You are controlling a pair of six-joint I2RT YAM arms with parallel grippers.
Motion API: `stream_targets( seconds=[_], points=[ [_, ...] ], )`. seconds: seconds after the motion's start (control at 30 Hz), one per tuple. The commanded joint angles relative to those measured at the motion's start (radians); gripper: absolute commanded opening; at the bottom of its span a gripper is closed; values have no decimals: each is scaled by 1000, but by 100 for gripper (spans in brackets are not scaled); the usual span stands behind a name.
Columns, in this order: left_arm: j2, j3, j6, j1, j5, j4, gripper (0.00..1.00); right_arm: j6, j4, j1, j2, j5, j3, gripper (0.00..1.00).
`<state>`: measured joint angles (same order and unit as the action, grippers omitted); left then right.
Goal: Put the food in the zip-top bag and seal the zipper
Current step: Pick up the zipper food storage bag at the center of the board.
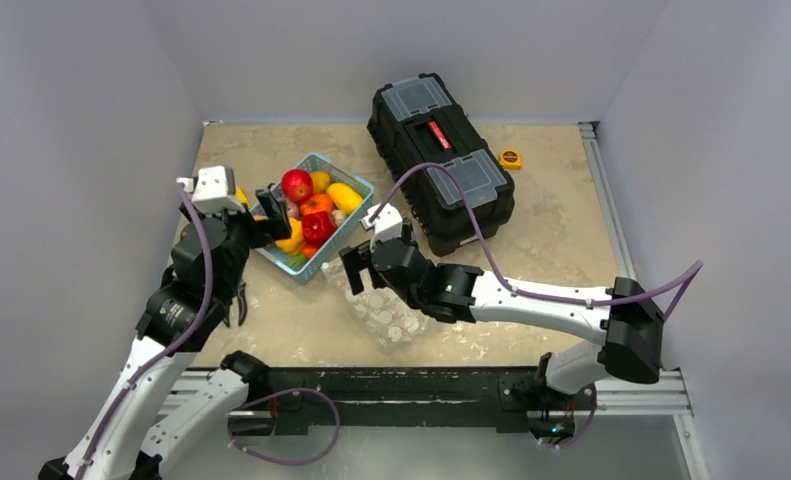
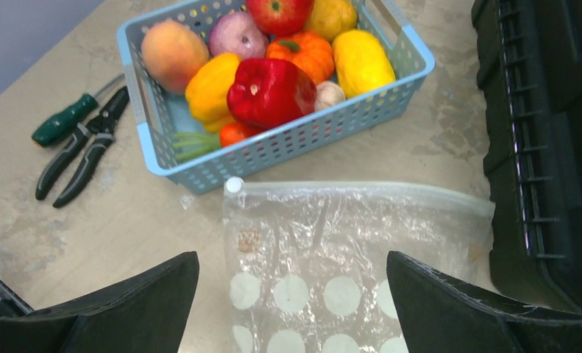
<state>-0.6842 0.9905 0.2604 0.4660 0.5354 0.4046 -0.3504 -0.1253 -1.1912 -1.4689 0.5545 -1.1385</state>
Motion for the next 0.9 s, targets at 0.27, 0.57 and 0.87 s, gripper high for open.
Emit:
stream_targets(
  seconds=[0.27,0.57,0.87],
  points=[
    [182,-381,576,3,-696,188,96,1,263,-2,242,64,307,99],
    [35,-701,782,25,-725,-275,95,18,368,5,494,75,510,99],
    [-115,-823,778,59,-527,-662,79,12,330,5,579,48,534,99]
  ],
)
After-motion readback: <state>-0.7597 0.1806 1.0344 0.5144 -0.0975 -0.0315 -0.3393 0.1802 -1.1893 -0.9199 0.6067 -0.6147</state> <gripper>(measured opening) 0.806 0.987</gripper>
